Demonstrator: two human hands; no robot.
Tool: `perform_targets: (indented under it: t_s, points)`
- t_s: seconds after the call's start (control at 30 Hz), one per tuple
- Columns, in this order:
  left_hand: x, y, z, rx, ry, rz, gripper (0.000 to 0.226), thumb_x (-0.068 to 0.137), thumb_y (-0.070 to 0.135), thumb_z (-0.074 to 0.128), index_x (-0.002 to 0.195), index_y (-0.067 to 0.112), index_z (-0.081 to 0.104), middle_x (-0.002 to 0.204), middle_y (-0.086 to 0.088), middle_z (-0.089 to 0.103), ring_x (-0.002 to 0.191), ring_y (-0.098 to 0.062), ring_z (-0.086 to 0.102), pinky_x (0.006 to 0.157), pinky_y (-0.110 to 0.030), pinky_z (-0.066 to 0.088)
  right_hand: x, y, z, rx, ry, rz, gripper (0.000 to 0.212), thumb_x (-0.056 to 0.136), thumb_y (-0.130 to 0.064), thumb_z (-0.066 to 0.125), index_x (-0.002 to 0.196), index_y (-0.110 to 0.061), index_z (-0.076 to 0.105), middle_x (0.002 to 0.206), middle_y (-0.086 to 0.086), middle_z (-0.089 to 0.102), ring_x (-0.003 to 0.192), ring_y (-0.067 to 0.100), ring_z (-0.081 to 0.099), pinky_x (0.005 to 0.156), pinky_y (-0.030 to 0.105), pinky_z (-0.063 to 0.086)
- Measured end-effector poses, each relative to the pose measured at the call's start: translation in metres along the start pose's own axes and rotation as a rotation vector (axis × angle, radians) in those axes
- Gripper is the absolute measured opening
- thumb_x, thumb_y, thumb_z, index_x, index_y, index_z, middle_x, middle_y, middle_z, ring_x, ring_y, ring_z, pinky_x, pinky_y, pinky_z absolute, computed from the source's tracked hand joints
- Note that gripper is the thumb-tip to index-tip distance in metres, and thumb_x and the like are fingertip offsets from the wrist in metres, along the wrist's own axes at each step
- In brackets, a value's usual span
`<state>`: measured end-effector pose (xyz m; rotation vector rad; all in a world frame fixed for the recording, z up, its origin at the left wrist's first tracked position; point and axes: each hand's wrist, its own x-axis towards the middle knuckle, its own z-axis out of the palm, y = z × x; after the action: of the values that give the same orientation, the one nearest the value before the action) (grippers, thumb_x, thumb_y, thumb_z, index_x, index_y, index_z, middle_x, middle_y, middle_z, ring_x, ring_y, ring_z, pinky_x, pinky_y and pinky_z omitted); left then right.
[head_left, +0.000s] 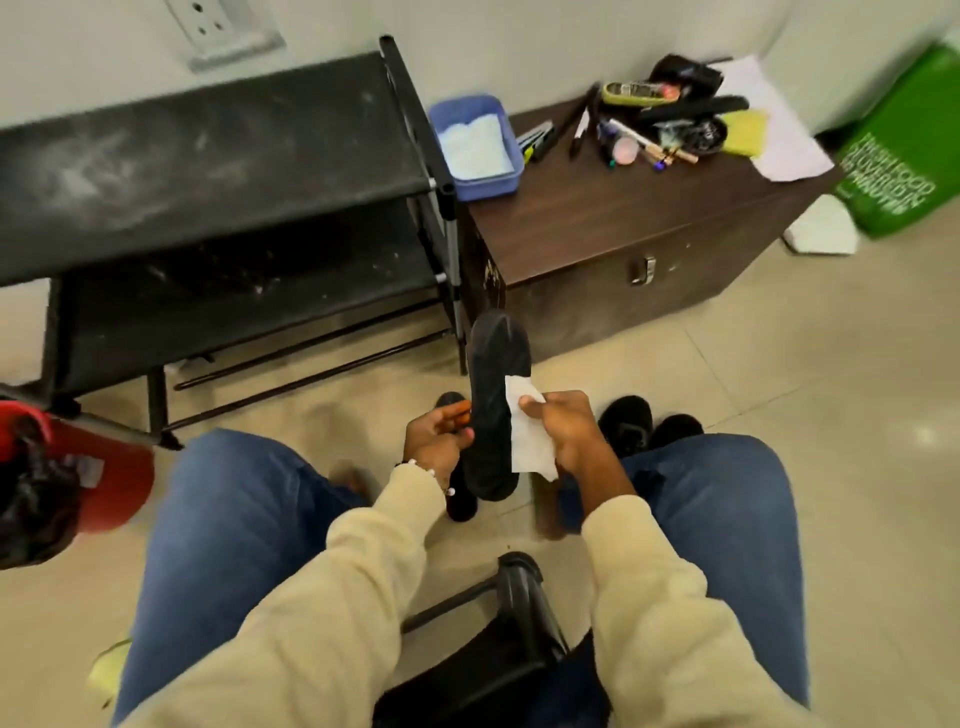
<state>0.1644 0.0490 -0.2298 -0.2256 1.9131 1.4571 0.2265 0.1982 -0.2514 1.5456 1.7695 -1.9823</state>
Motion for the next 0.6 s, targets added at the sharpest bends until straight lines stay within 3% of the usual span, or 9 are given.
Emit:
perform_targets:
  t_s: [0.07,0.17,0.23,0.33,0.5,0.6]
  points:
    - [-0.014,0.012,-0.002,-0.060,0.009,0.042,0.041,0.087,-0.014,0.055,0.122,0.005,0.062,0.109,-0.001,0.065,0.107,-0.019,0.060,0.099,-0.033,0.048,-0.034,-0.026,-0.010,0.043,-0.049,-0.023,0.018,0.086,-0.015,0.068,0.091,0.002,0.065,0.093,0.015,0.069,0.081,0.033,0.067,0.074,0.045,0.057]
    - [-0.031,0.032,-0.005,-0.103,-0.012,0.140,0.039,0.088,-0.013,0.054,0.122,0.004,0.063,0.113,-0.004,0.066,0.104,-0.017,0.061,0.097,-0.031,0.049,-0.063,-0.052,-0.023,0.063,-0.088,-0.121,0.013,0.087,-0.010,0.065,0.078,-0.001,0.064,0.070,0.004,0.067,0.066,0.022,0.063,0.057,0.029,0.053]
    - [-0.030,0.047,-0.005,-0.126,-0.029,0.183,0.039,0.088,-0.012,0.055,0.122,0.004,0.063,0.115,-0.006,0.067,0.106,-0.018,0.063,0.097,-0.034,0.050,-0.067,-0.066,-0.029,0.073,-0.070,-0.168,0.012,0.086,-0.013,0.068,0.076,-0.006,0.067,0.073,0.004,0.070,0.070,0.024,0.066,0.063,0.032,0.056]
    - [-0.020,0.076,0.001,-0.110,-0.057,0.283,0.036,0.087,-0.009,0.059,0.119,0.007,0.064,0.110,-0.005,0.069,0.106,-0.019,0.064,0.094,-0.032,0.052,-0.062,-0.088,-0.035,0.159,-0.023,-0.223,0.010,0.085,-0.014,0.069,0.088,-0.004,0.069,0.093,0.011,0.071,0.083,0.030,0.068,0.078,0.043,0.057]
    - [0.018,0.118,0.016,0.077,-0.147,0.438,0.043,0.084,-0.003,0.067,0.127,0.002,0.058,0.120,-0.008,0.064,0.106,-0.018,0.062,0.091,-0.024,0.049,-0.021,-0.123,-0.042,0.261,0.123,-0.248,0.018,0.084,-0.011,0.069,0.099,-0.001,0.065,0.103,0.011,0.067,0.088,0.028,0.066,0.073,0.040,0.057]
    - [0.048,0.131,0.023,0.280,-0.188,0.486,0.057,0.080,0.006,0.074,0.134,0.008,0.054,0.126,-0.004,0.060,0.108,-0.019,0.060,0.092,-0.028,0.049,0.011,-0.138,-0.047,0.259,0.177,-0.245,0.015,0.085,-0.013,0.069,0.096,-0.004,0.063,0.103,0.009,0.066,0.088,0.026,0.065,0.072,0.040,0.056]
